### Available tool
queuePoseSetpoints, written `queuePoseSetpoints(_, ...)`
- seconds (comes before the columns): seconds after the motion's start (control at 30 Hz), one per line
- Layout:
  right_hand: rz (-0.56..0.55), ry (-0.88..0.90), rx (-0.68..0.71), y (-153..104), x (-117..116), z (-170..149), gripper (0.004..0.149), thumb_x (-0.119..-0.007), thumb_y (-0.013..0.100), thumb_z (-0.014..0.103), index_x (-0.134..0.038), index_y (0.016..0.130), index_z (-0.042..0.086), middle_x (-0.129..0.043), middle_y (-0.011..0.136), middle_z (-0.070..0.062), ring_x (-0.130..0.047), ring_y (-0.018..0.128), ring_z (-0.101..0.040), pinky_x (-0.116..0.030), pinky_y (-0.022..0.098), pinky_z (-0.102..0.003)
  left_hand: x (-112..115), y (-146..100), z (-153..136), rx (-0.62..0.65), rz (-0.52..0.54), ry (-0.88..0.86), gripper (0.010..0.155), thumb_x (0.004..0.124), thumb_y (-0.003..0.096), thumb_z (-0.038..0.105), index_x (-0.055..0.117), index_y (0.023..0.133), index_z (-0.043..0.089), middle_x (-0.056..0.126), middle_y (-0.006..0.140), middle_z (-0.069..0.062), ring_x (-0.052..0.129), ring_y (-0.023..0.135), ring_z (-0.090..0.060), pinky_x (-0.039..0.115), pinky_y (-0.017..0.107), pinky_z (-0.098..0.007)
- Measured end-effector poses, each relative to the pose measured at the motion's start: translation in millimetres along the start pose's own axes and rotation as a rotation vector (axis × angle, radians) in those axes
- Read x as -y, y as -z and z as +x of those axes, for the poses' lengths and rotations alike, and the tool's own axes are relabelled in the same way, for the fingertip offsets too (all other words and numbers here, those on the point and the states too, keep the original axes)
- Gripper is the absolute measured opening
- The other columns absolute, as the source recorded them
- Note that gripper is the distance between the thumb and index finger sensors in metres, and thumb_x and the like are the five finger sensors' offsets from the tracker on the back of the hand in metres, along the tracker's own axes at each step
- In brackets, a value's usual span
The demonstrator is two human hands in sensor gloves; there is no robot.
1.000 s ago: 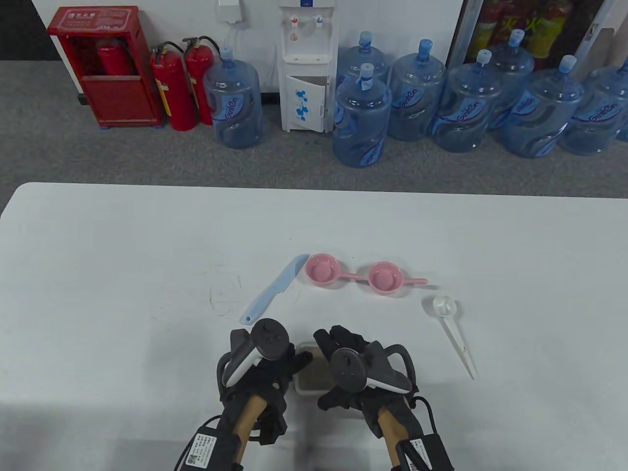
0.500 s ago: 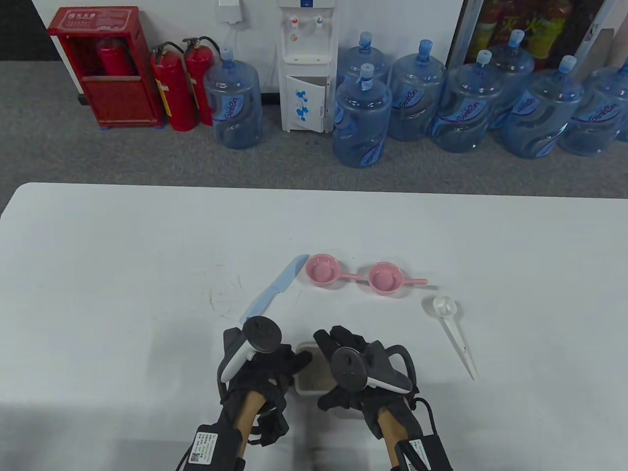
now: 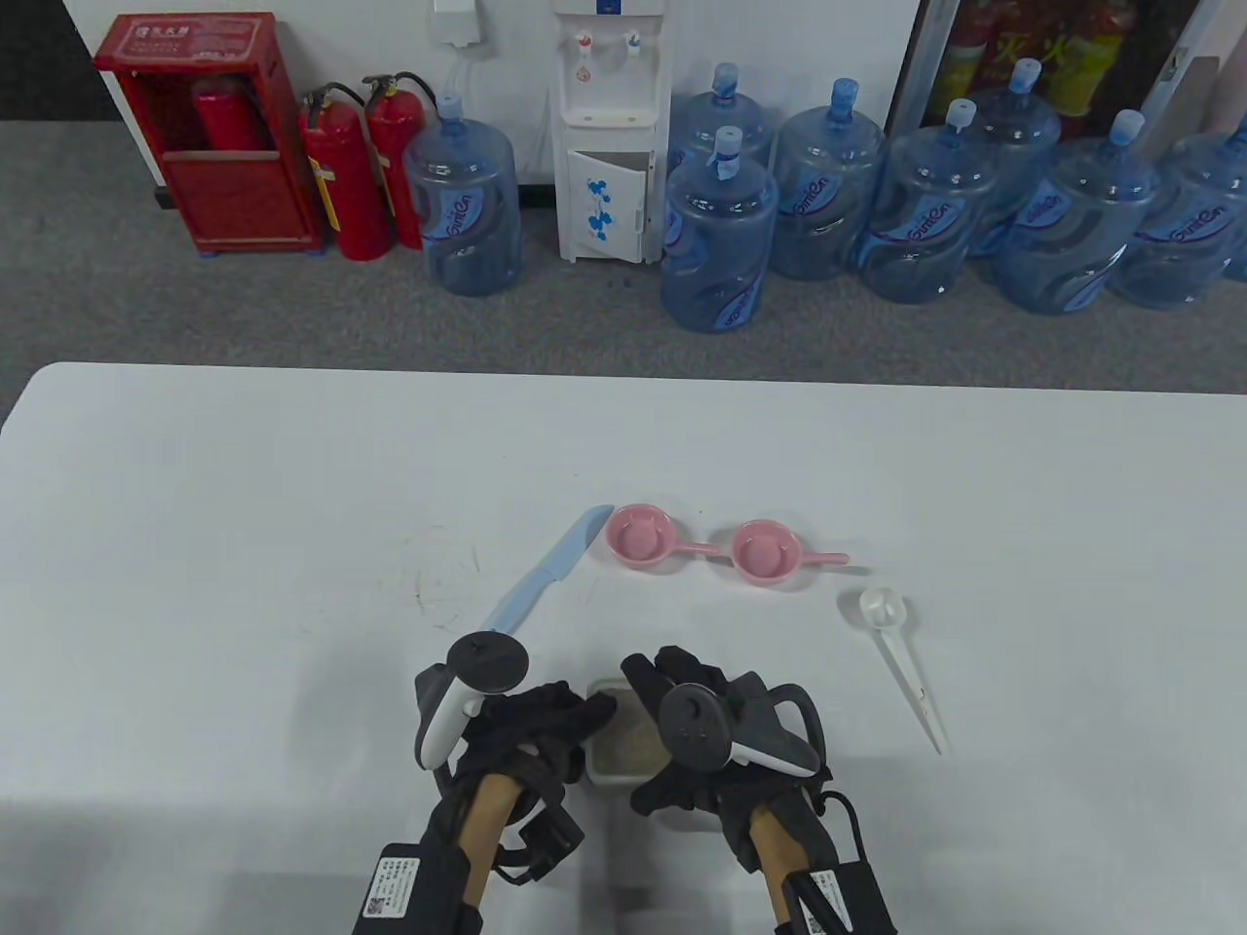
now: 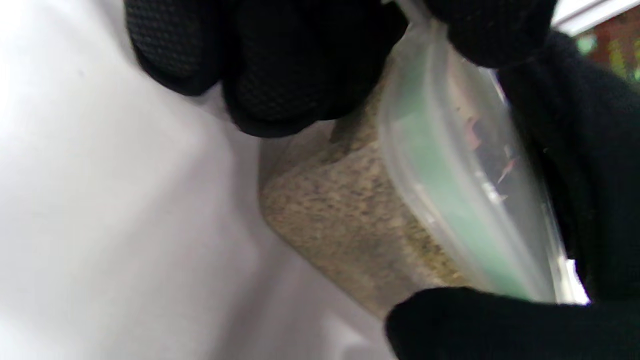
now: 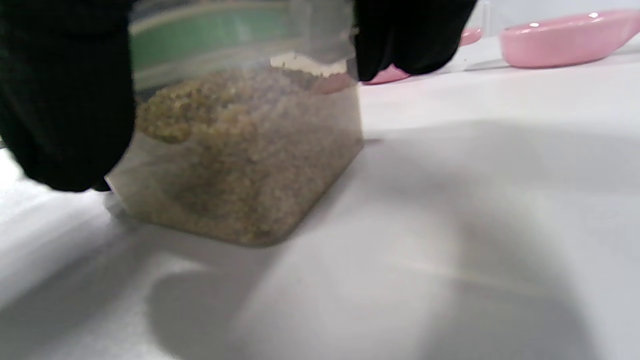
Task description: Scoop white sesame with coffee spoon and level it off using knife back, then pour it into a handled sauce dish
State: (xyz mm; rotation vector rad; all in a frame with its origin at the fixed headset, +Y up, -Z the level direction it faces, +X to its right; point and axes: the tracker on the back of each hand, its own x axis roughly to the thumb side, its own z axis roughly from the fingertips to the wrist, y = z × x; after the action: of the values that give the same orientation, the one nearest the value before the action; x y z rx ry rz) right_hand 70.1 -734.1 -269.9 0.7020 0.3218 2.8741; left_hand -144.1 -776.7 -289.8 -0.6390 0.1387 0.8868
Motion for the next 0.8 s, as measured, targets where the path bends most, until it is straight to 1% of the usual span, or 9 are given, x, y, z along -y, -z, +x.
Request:
queuePoseSetpoints(0.1,0.006,0.007,-0.001,0,0,0,0.121,-0.098,0.034,0.069,-0.031,0.123,0.021,-0.03,0.126,-0.021,-0.054,0.111,-0.041,-0.057,0.08,-0.057,-1,-3,7,0.0,0.027,0.088,0.049,0.072,0.05,0.056,0.077,0.084,0.021,0.092,0.072,0.002,0.101,0.055,-0.019,0.079,0.058,-0.047)
queuePoseSetpoints(0.2,0.059,0.038,-0.004,-1,3,-2,0.12,-0.094,0.037,0.069,-0.026,0.123,0.02,-0.025,0.126,-0.022,-0.049,0.113,-0.043,-0.053,0.081,-0.06,0,-7,12,0.002,0.066,0.159,0.049,0.071,0.0506,0.056,0.076,0.084,0.021,0.092,0.073,0.001,0.101,0.056,-0.019,0.079,0.058,-0.048)
queuePoseSetpoints(0.27,0.058,0.091,0.017,-4,7,-3,0.117,-0.084,0.042,0.073,-0.025,0.123,0.013,-0.021,0.125,-0.027,-0.046,0.113,-0.047,-0.051,0.08,-0.062,1,-8,14,0.015,0.08,0.185,0.049,0.07,0.051,0.056,0.076,0.085,0.021,0.091,0.073,0.003,0.1,0.057,-0.019,0.078,0.059,-0.048)
queuePoseSetpoints(0.33,0.028,0.136,-0.017,-10,12,-5,0.109,-0.076,0.049,0.071,-0.023,0.123,0.009,-0.023,0.124,-0.03,-0.048,0.112,-0.049,-0.052,0.079,-0.063,1,-9,15,0.013,0.088,0.202,0.049,0.07,0.0511,0.056,0.076,0.085,0.021,0.091,0.073,0.001,0.1,0.057,-0.02,0.078,0.059,-0.048)
queuePoseSetpoints(0.4,-0.003,0.18,-0.039,-15,18,-8,0.105,-0.073,0.053,0.067,-0.024,0.122,0.005,-0.026,0.123,-0.032,-0.051,0.111,-0.049,-0.054,0.078,-0.062,1,-10,16,0.015,0.103,0.228,0.049,0.07,0.0509,0.056,0.076,0.085,0.021,0.091,0.073,0.001,0.1,0.057,-0.019,0.078,0.059,-0.048)
queuePoseSetpoints(0.5,-0.09,0.188,-0.16,-22,22,-15,0.088,-0.067,0.06,0.055,-0.035,0.119,-0.002,-0.046,0.116,-0.038,-0.07,0.101,-0.05,-0.067,0.074,-0.057,2,-11,18,0.017,0.119,0.248,0.05,0.07,0.051,0.056,0.076,0.085,0.021,0.091,0.074,0.001,0.1,0.057,-0.02,0.078,0.059,-0.049)
queuePoseSetpoints(0.6,-0.126,0.191,-0.232,-26,21,-23,0.074,-0.066,0.062,0.047,-0.051,0.114,-0.002,-0.07,0.107,-0.032,-0.091,0.088,-0.04,-0.082,0.063,-0.049,2,-12,20,0.019,0.136,0.279,0.05,0.069,0.0509,0.056,0.076,0.085,0.021,0.091,0.073,0.001,0.1,0.058,-0.02,0.078,0.059,-0.049)
queuePoseSetpoints(0.7,-0.142,0.326,-0.283,-26,12,-29,0.065,-0.07,0.061,0.042,-0.061,0.11,-0.001,-0.083,0.097,-0.026,-0.099,0.076,-0.032,-0.087,0.055,-0.044,3,-14,22,0.023,0.157,0.318,0.05,0.069,0.0509,0.056,0.076,0.085,0.021,0.091,0.073,0.001,0.1,0.057,-0.02,0.078,0.059,-0.049)
queuePoseSetpoints(0.8,-0.127,0.467,-0.345,-23,0,-35,0.06,-0.072,0.062,0.037,-0.065,0.108,-0.001,-0.088,0.091,-0.023,-0.102,0.069,-0.028,-0.087,0.05,-0.042,4,-16,25,0.02,0.181,0.35,0.05,0.068,0.0508,0.057,0.076,0.084,0.021,0.091,0.072,0.002,0.1,0.056,-0.019,0.078,0.059,-0.049)
